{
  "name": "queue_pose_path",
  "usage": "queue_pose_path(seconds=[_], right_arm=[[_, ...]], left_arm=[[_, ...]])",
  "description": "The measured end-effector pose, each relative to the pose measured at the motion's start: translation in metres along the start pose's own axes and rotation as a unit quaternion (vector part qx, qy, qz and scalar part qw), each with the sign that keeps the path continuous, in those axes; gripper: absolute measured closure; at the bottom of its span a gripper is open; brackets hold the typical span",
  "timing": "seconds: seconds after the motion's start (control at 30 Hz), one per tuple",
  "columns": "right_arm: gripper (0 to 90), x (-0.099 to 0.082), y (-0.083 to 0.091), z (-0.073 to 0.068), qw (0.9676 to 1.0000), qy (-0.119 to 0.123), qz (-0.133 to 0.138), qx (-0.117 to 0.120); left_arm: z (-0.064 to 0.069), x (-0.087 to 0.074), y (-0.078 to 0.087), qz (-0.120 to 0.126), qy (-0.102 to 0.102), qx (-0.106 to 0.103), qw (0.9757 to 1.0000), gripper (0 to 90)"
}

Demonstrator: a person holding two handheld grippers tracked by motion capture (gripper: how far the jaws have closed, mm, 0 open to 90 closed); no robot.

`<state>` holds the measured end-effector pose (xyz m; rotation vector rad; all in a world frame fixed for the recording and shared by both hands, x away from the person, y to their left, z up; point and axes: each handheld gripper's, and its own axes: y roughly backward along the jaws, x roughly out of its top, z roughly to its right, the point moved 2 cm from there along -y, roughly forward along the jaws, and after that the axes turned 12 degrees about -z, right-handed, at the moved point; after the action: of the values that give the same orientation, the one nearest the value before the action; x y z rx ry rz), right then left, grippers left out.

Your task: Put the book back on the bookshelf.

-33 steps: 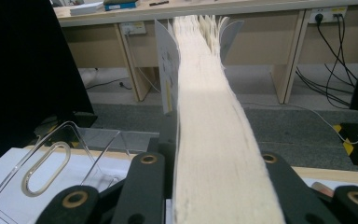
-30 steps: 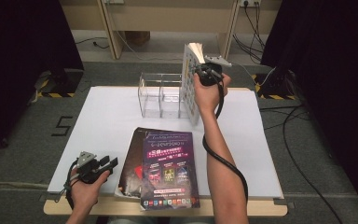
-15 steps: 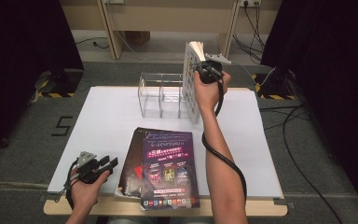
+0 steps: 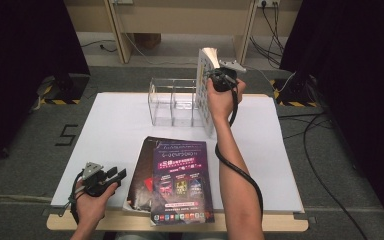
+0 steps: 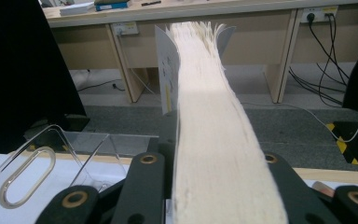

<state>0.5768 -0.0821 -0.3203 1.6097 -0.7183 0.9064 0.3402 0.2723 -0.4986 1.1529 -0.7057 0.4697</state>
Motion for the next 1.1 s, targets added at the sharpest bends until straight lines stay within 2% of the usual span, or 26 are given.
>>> queue_pose_path(seconds=[0.3, 0.6, 1.1], right_arm=[[74.2, -0.006, 0.001, 0.002, 1.0000, 0.005, 0.003, -0.005], [72.4, -0.009, 0.002, 0.005, 0.9997, 0.021, 0.001, -0.012], [68.6, -0.012, 0.004, 0.011, 0.9995, 0.024, -0.002, -0.020]], left_arm=[[0.001, 0.000, 0.000, 0.002, -0.002, 0.000, 1.0000, 57.4], [0.002, 0.000, 0.001, 0.002, -0.002, 0.000, 1.0000, 57.3], [0.003, -0.001, -0.001, 0.000, -0.004, -0.002, 1.0000, 57.3]])
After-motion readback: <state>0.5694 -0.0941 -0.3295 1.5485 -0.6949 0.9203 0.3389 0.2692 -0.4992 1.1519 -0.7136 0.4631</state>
